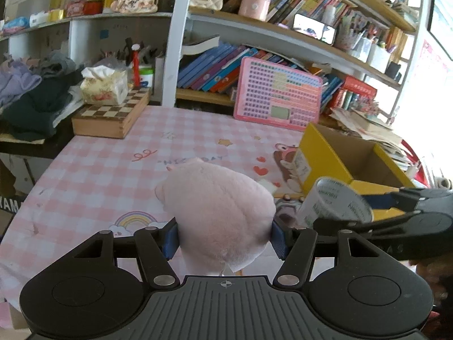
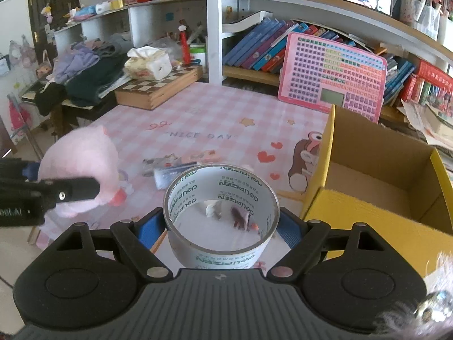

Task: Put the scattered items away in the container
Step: 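Lift and carry the plush pig and tape roll over the yellow box with both tools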

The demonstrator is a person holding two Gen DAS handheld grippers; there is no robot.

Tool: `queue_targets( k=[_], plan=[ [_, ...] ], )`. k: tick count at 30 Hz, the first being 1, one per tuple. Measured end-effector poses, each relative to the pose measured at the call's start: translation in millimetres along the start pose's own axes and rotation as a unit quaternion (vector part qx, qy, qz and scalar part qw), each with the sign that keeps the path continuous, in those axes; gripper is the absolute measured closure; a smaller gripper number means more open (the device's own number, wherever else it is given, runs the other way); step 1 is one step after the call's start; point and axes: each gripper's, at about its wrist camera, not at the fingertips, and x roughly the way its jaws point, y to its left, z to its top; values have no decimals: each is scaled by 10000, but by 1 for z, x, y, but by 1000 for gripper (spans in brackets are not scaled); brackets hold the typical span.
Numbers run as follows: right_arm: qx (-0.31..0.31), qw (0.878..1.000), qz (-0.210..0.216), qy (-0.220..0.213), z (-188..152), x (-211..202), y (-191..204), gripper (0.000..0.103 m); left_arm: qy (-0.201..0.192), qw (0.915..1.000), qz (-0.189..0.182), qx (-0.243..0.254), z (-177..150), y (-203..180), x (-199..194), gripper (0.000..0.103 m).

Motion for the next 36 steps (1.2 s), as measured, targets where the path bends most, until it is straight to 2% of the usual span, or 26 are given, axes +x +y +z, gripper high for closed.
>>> queue_targets(
  k=[11, 18, 36],
  plan=[
    [109, 9998, -177, -12, -16, -30, 1, 20, 49, 9995, -202, 221, -12, -17, -23, 41],
    [267, 9990, -347, 41, -32, -50, 1, 20, 175, 9969, -613, 471, -20, -32, -31, 41],
    [730, 9938, -838, 15, -71, -90, 2, 20, 291, 9885, -1198, 881, -40, -59, -40, 41]
  ],
)
